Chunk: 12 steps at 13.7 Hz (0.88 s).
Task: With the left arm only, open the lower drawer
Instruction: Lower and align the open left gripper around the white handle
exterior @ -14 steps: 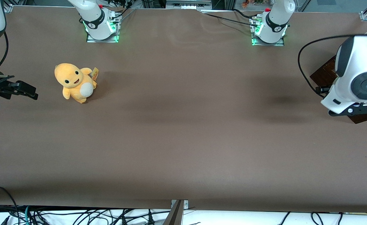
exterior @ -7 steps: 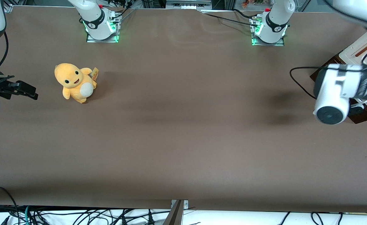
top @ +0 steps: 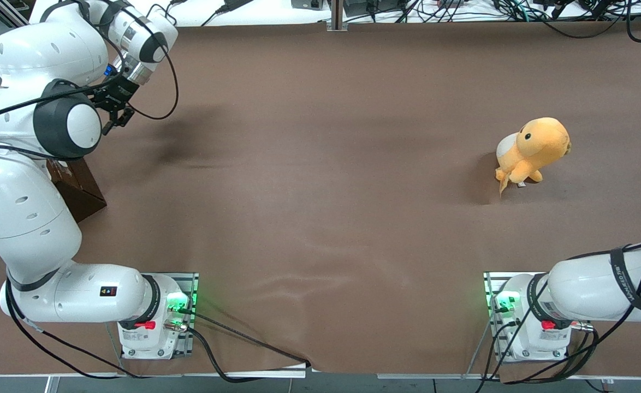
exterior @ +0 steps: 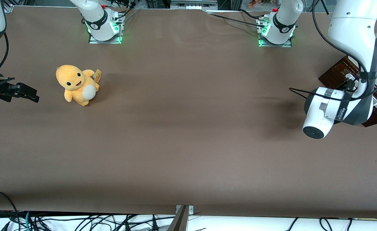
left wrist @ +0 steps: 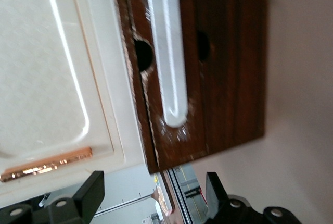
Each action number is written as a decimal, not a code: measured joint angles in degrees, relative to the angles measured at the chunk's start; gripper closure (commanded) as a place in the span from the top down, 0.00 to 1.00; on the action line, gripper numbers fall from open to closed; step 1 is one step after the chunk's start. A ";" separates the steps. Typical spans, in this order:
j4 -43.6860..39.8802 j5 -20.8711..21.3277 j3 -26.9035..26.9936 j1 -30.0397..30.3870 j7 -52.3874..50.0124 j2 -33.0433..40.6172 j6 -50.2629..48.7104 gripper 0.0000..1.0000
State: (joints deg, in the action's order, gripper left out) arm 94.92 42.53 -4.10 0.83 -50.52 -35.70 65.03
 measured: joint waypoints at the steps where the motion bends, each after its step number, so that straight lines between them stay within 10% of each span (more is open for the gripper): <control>1: 0.12 2.60 0.03 0.70 -0.87 -1.10 -0.02 0.87; 12: 1.37 15.87 0.09 5.38 -3.38 -8.96 3.63 0.78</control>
State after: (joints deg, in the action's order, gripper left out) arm 96.30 58.40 -4.01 6.20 -53.90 -44.66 68.66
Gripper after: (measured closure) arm 0.106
